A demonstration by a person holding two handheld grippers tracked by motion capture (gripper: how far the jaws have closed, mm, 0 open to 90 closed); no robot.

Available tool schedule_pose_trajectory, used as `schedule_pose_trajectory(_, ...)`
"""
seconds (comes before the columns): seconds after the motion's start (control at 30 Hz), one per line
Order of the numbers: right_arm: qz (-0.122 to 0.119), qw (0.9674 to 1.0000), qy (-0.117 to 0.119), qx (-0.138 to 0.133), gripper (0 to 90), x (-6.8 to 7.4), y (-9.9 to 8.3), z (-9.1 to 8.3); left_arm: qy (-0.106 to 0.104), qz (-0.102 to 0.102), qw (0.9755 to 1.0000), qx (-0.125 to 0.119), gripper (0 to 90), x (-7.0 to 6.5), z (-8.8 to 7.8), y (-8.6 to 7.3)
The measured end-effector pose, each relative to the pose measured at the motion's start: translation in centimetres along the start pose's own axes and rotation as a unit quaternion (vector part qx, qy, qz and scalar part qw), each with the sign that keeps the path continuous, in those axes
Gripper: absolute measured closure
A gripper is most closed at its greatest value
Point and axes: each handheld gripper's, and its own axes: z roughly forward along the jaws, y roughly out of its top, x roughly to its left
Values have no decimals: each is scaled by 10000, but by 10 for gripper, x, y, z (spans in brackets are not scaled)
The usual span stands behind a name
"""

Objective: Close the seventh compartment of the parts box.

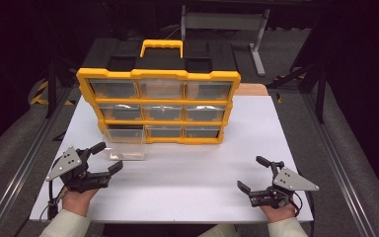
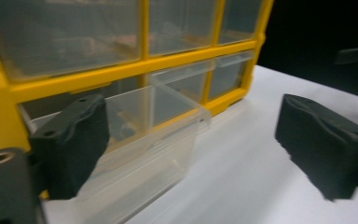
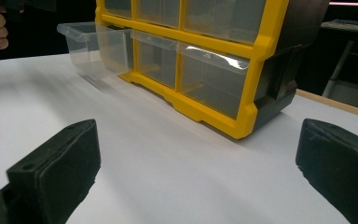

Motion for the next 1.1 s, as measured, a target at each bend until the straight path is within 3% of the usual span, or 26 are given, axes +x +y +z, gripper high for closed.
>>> schedule_pose_trajectory(0.07,29,10000,12,4,6,0,0,0,-122,-25,9999,36,183,2,1,1)
schedule_pose_trajectory(0.17,5,10000,13,10,6,0,0,1,-256,-67,9996,134,332,5,1,3)
schedule_pose_trajectory(0.37,-4,10000,46,44,9,0,-1,2,-248,12,9987,434,669,7,1,6)
schedule_pose_trajectory(0.53,1,10000,54,51,9,0,-1,2,-264,107,9972,697,891,7,3,8)
schedule_pose_trajectory(0.77,23,10000,53,51,10,0,-1,2,-281,-64,9955,907,893,11,8,7)
schedule_pose_trajectory(0.9,24,10000,60,57,10,0,-1,2,-305,-240,9928,1130,893,16,12,3)
schedule_pose_trajectory(1.1,32,10000,68,58,10,-1,-1,2,-412,-307,9899,1322,893,17,16,0)
